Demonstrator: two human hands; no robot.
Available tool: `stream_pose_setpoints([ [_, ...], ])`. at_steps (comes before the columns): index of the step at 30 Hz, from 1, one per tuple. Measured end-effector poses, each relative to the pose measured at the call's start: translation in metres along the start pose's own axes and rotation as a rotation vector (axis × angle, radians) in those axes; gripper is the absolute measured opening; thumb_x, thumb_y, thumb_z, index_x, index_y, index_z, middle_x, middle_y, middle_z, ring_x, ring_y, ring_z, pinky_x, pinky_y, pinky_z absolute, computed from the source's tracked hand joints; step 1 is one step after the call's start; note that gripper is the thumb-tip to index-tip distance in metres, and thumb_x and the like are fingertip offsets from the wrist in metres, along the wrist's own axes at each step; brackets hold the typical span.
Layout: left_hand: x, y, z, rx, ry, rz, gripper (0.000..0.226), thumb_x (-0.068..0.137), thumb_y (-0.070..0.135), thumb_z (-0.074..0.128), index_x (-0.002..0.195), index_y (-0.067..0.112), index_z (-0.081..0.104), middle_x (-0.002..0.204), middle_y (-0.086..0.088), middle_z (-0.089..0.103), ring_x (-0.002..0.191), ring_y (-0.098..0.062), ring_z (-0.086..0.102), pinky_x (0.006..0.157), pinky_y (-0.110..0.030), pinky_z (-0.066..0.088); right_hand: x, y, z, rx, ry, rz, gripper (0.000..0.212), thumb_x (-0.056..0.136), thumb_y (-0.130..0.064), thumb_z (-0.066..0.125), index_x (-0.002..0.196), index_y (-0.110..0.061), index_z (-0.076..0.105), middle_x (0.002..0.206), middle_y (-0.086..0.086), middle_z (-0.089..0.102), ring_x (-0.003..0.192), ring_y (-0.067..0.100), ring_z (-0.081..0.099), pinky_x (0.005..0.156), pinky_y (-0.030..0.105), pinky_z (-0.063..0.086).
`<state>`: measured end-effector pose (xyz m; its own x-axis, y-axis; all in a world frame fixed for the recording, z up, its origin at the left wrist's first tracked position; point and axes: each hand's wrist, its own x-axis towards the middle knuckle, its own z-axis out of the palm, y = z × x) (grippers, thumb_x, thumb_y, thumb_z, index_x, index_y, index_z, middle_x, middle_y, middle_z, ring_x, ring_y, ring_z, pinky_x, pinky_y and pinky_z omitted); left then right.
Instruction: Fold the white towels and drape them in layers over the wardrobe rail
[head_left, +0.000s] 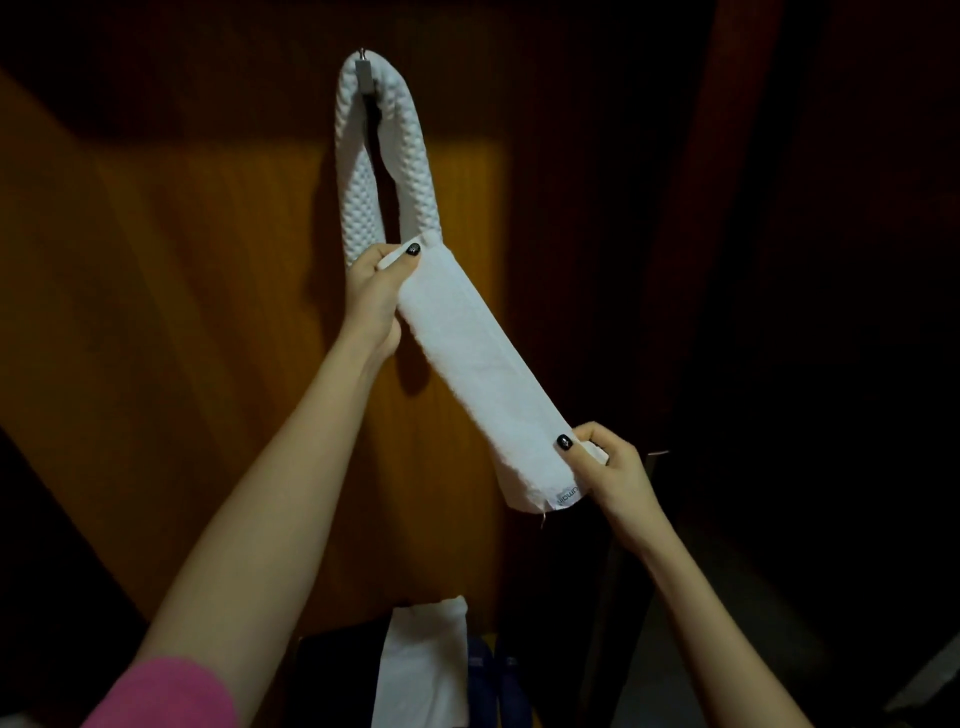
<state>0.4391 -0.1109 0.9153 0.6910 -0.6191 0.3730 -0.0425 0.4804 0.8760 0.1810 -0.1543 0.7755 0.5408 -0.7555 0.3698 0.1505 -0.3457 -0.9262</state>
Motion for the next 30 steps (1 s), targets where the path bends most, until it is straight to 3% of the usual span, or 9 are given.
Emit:
stream_pose_setpoints([
  [4, 0.004, 0.001, 0.004, 0.061, 0.026, 0.027, 0.024, 0.091, 0.006, 0.062, 0.071, 0.013, 0.051, 0.062, 0.009, 0.063, 0.063, -0.006, 0.06, 0.06, -0.022, 0.048, 0.006, -0.002, -0.012, -0.083, 0.003, -0.065, 0.033, 0.092, -0.011, 0.064, 0.063, 0.0, 0.051, 0.063, -0.007, 0.049, 0.057, 0.002, 0.05, 0.061, 0.016, 0.042],
  [9, 0.004, 0.004, 0.009, 0.065, 0.041, 0.036, 0.021, 0.092, 0.004, 0.061, 0.074, 0.011, 0.052, 0.059, 0.011, 0.064, 0.059, -0.001, 0.061, 0.056, -0.019, 0.048, 0.01, 0.001, -0.019, -0.16, -0.016, -0.16, 0.042, 0.096, -0.037, 0.056, 0.065, -0.01, 0.047, 0.059, -0.005, 0.045, 0.057, 0.009, 0.043, 0.056, 0.025, 0.035],
  [12, 0.001, 0.011, 0.014, -0.015, 0.017, 0.019, 0.014, 0.092, 0.005, 0.06, 0.08, 0.008, 0.055, 0.067, 0.004, 0.067, 0.064, -0.006, 0.064, 0.059, -0.022, 0.051, 0.016, 0.001, -0.015, -0.083, -0.013, -0.172, 0.031, 0.089, -0.042, 0.056, 0.079, -0.013, 0.057, 0.07, -0.014, 0.057, 0.064, 0.003, 0.053, 0.058, 0.016, 0.04],
  [15, -0.001, 0.02, 0.019, -0.067, -0.038, -0.001, 0.012, 0.094, 0.005, 0.058, 0.082, 0.007, 0.055, 0.068, 0.001, 0.068, 0.066, -0.009, 0.066, 0.061, -0.024, 0.053, 0.019, 0.008, -0.011, 0.039, -0.142, -0.093, 0.021, 0.087, -0.025, 0.061, 0.105, -0.015, 0.063, 0.099, -0.009, 0.07, 0.085, 0.006, 0.067, 0.069, 0.017, 0.05],
  [18, -0.005, 0.028, 0.025, -0.1, -0.123, -0.052, 0.004, 0.095, 0.005, 0.056, 0.092, 0.003, 0.055, 0.072, 0.0, 0.07, 0.069, -0.009, 0.068, 0.063, -0.023, 0.054, 0.02, 0.016, -0.006, 0.154, -0.331, 0.073, 0.024, 0.08, -0.027, 0.069, 0.093, -0.007, 0.064, 0.079, 0.002, 0.07, 0.069, 0.014, 0.065, 0.062, 0.024, 0.048],
  [21, -0.01, 0.034, 0.027, -0.159, -0.239, -0.132, 0.01, 0.096, 0.008, 0.055, 0.104, 0.002, 0.055, 0.08, -0.004, 0.07, 0.075, -0.012, 0.068, 0.067, -0.025, 0.056, 0.025, 0.022, 0.001, 0.191, -0.443, 0.164, 0.049, 0.072, -0.045, 0.079, 0.087, -0.001, 0.064, 0.083, 0.011, 0.067, 0.077, 0.023, 0.063, 0.07, 0.034, 0.046],
  [23, -0.015, 0.038, 0.029, -0.162, -0.301, -0.158, 0.009, 0.098, 0.01, 0.053, 0.102, 0.004, 0.057, 0.079, -0.002, 0.07, 0.073, -0.01, 0.068, 0.064, -0.024, 0.055, 0.029, 0.025, 0.007, 0.135, -0.522, 0.161, 0.063, 0.072, -0.055, 0.076, 0.093, 0.004, 0.067, 0.111, 0.005, 0.066, 0.102, 0.02, 0.061, 0.087, 0.037, 0.044],
  [26, -0.024, 0.043, 0.031, -0.139, -0.344, -0.18, 0.011, 0.099, 0.012, 0.051, 0.101, 0.005, 0.06, 0.08, -0.002, 0.069, 0.072, -0.01, 0.067, 0.064, -0.023, 0.055, 0.034, 0.024, 0.021, 0.135, -0.626, 0.16, 0.062, 0.075, -0.041, 0.07, 0.102, 0.014, 0.065, 0.146, -0.013, 0.046, 0.135, 0.002, 0.042, 0.107, 0.033, 0.037],
  [30, -0.034, 0.046, 0.027, -0.129, -0.336, -0.202, 0.015, 0.098, 0.013, 0.052, 0.098, 0.006, 0.065, 0.086, -0.006, 0.066, 0.077, -0.014, 0.066, 0.071, -0.025, 0.054, 0.034, 0.018, 0.043, 0.255, -0.74, 0.251, 0.05, 0.071, -0.032, 0.066, 0.109, 0.0, 0.068, 0.119, 0.008, 0.068, 0.107, 0.023, 0.065, 0.085, 0.03, 0.051],
])
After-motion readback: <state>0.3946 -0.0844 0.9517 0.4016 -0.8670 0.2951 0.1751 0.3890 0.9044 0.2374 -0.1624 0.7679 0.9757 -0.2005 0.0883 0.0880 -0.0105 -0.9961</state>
